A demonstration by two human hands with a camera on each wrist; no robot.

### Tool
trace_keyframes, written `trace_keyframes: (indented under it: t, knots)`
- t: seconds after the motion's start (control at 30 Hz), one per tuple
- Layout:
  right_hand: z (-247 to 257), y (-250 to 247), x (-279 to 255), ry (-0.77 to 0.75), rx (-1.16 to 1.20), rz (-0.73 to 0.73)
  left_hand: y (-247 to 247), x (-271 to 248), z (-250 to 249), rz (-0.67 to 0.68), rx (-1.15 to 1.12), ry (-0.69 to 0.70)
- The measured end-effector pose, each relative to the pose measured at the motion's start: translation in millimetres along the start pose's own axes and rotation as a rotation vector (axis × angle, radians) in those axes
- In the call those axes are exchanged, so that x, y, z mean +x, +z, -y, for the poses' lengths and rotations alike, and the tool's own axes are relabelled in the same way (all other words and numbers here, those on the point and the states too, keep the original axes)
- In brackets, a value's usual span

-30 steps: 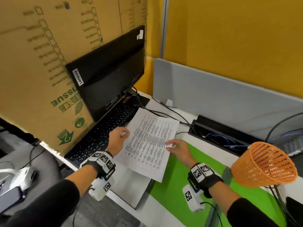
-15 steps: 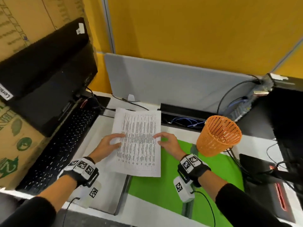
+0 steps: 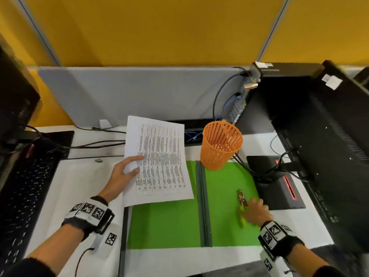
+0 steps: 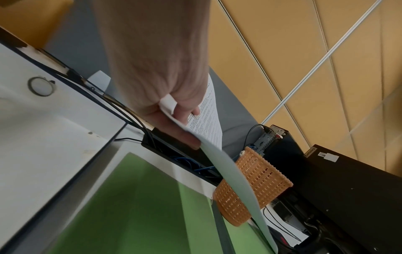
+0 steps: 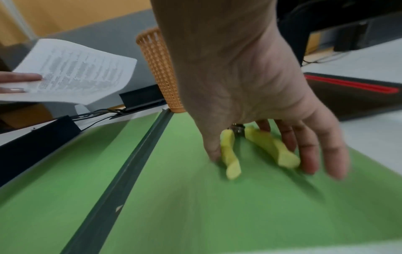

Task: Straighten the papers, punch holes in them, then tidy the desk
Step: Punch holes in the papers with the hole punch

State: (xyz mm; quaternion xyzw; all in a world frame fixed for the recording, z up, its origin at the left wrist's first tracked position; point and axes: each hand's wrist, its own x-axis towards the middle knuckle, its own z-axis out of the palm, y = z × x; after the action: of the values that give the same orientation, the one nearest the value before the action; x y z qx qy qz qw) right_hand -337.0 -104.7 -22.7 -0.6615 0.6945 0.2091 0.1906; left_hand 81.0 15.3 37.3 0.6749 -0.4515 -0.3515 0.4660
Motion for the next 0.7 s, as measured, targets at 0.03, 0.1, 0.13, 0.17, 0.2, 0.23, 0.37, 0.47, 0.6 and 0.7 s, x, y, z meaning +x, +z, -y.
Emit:
trace_keyframes:
  t: [0.03, 0.1, 0.13, 0.17, 0.2, 0.23, 0.37, 0.47, 0.6, 0.7]
  knots:
    - [-5, 11, 1, 0.006, -0.002, 0.031, 3, 4, -2, -0.006, -0.003, 0.002]
    - [-6, 27, 1, 0.025, 0.023, 0.028, 6, 10, -4, -0.023, 0.000, 0.001]
    - [-6, 34, 2, 0.019, 0.032, -0.006, 6, 12, -5, -0.029, 0.000, 0.000]
    - [-3, 34, 0, 0.030, 0.044, -0.015, 7, 14, -5, -0.029, -0.004, -0.001]
    - [-1, 36, 0, 0.040, 0.063, -0.015, 7, 16, -7, -0.032, -0.007, 0.000]
    - [0, 35, -1, 0.059, 0.078, 0.008, 7, 18, -8, -0.034, -0.009, 0.003]
    - [2, 27, -3, 0.059, -0.007, 0.004, 5, 20, -14, -0.040, -0.021, 0.012]
    - [11, 24, -8, -0.033, -0.047, 0.051, -1, 22, -23, -0.053, -0.013, 0.030]
    - [40, 4, -29, -0.257, 0.432, 0.279, -10, 27, -39, -0.101, -0.053, 0.040]
    - [82, -23, -64, -0.363, 0.793, 0.541, -11, 33, -49, -0.142, -0.068, 0.072]
